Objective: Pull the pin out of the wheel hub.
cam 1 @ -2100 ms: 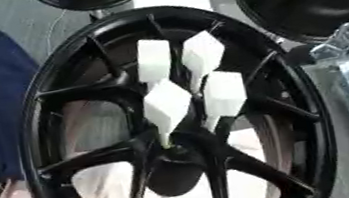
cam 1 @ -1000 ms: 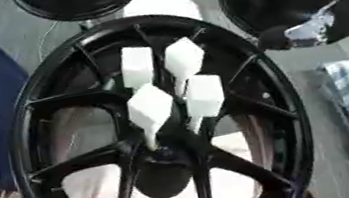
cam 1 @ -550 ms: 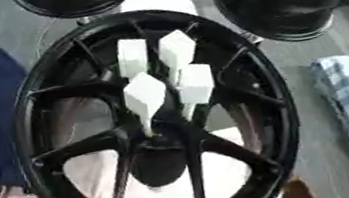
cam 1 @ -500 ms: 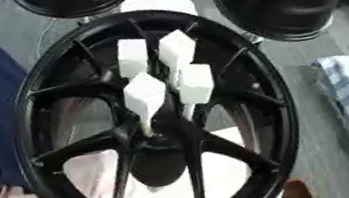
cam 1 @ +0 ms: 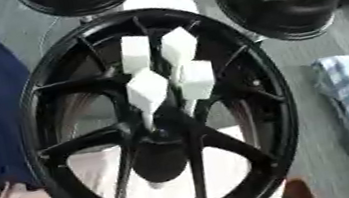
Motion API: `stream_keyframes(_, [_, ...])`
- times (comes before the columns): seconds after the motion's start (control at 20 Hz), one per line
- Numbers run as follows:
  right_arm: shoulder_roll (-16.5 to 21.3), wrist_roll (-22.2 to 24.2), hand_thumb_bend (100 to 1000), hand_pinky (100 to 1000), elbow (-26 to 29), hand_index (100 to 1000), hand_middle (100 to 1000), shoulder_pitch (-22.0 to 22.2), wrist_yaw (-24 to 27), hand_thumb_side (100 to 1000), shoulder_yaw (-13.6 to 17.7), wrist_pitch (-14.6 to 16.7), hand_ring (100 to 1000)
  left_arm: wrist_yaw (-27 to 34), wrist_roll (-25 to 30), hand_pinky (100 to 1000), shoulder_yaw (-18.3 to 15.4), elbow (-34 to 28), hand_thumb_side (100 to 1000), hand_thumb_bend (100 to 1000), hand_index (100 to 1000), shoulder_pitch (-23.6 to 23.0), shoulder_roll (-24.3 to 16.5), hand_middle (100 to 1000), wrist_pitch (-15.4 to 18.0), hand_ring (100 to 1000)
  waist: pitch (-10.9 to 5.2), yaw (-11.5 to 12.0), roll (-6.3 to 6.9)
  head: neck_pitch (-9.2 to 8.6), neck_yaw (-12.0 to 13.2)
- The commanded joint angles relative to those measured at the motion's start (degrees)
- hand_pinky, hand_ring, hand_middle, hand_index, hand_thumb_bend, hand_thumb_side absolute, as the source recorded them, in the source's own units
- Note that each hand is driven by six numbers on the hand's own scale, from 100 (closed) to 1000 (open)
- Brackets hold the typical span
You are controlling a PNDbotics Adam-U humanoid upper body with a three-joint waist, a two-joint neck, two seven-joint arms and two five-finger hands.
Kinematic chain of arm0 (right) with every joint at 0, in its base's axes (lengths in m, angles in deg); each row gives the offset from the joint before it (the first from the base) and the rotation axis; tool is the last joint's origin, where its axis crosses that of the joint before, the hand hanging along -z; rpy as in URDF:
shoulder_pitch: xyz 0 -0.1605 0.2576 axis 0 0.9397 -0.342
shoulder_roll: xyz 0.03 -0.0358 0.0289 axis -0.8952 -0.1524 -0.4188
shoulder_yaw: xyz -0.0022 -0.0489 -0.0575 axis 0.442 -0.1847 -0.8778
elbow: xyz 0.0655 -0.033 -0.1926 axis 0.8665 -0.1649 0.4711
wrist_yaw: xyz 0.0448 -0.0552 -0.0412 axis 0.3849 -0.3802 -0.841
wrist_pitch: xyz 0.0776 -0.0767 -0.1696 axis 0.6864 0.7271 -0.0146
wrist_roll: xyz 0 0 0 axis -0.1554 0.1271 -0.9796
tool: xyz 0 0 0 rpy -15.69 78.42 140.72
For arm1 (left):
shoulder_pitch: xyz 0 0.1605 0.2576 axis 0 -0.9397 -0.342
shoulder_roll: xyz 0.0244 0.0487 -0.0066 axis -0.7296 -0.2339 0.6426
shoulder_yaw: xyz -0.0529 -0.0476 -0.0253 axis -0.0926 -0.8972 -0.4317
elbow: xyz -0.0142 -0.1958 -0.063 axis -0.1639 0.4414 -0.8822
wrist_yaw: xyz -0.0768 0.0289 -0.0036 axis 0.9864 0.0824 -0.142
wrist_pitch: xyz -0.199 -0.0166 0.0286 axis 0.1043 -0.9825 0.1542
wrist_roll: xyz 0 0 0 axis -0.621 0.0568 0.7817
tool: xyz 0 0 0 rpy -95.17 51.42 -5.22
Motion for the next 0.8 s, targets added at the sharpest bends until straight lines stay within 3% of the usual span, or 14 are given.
stream_keyframes(0.05, [-2.0,0.3,619,721,0.6,781,654,-1.2,-3.3,321,-0.4,-1.5,782,-0.1,-0.5,541,-0.7,-0.6,869,100,665,0.1,-1.8,472,0.1,575,-1.48,-0.3,0.47,0.01,0.6])
stream_keyframes(0.4, [-5.2,2.1,614,719,0.6,782,654,1.1,-9.9,332,-1.9,-2.1,782,0.0,-0.4,542,-0.7,-0.6,870,100,666,0.0,-2.0,473,0.1,577,-1.39,-0.3,0.47,2.25,0.8])
stream_keyframes(0.8, [-5.1,5.3,597,723,0.6,779,651,2.3,-15.4,343,-3.2,-1.4,779,0.2,-0.4,542,-0.7,-0.5,871,100,666,-0.1,-2.2,473,0.2,578,-1.35,-0.4,0.33,2.81,0.7])
